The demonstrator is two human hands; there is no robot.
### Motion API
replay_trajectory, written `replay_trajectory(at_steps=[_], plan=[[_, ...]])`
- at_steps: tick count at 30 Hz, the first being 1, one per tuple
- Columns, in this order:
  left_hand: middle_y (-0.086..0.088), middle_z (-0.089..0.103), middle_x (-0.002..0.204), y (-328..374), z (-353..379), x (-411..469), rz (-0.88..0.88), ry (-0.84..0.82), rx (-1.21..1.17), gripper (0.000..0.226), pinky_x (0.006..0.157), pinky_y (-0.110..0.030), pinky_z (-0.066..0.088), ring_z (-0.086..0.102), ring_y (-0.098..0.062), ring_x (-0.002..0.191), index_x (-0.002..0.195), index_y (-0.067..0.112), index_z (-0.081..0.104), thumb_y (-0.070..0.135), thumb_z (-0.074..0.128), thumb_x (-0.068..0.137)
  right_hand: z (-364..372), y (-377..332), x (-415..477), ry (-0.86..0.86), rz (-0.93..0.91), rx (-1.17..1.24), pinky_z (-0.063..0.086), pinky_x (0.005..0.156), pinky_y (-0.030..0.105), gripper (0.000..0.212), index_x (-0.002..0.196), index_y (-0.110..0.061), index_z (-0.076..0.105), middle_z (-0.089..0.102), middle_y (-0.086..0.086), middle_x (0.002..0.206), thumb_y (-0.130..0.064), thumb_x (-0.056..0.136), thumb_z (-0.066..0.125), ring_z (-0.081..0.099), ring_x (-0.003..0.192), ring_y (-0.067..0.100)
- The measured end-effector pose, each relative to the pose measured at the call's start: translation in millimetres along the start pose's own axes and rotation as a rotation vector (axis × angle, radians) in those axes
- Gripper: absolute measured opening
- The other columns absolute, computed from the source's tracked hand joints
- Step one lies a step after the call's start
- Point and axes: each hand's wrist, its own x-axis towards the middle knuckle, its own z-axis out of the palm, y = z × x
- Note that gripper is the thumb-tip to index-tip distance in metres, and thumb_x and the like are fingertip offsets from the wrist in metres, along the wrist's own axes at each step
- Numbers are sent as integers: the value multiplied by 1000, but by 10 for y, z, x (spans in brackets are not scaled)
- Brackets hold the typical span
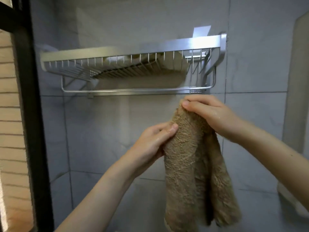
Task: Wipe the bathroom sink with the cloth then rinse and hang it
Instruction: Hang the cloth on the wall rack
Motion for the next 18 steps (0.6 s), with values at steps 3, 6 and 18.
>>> replay_trajectory(at_steps=[3, 6, 18], plan=[[-3, 60, 89, 263, -101, 123, 138, 99, 246, 33, 75, -26, 42, 54, -12, 86, 97, -1, 63, 31, 53, 95, -112, -10, 229, -12, -56, -55, 44, 75, 19, 33, 97, 10, 63, 59, 21, 94, -19, 99, 48, 57, 87, 22], [6, 56, 75, 466, -238, 244, 214, 182, 412, 21, 65, -21, 38, 50, -5, 73, 82, 13, 63, 30, 57, 94, -130, 15, 413, 25, -57, -98, 45, 79, 26, 32, 95, 0, 67, 64, 17, 96, -22, 100, 45, 59, 90, 20], [4, 52, 75, 464, -915, 379, 19, 68, 834, 33, 70, -27, 40, 51, -8, 74, 91, 3, 60, 36, 63, 88, -215, 240, 688, 410, 174, 97, 49, 54, 8, 34, 69, -25, 70, 66, -12, 68, -23, 98, 51, 62, 58, -8]])
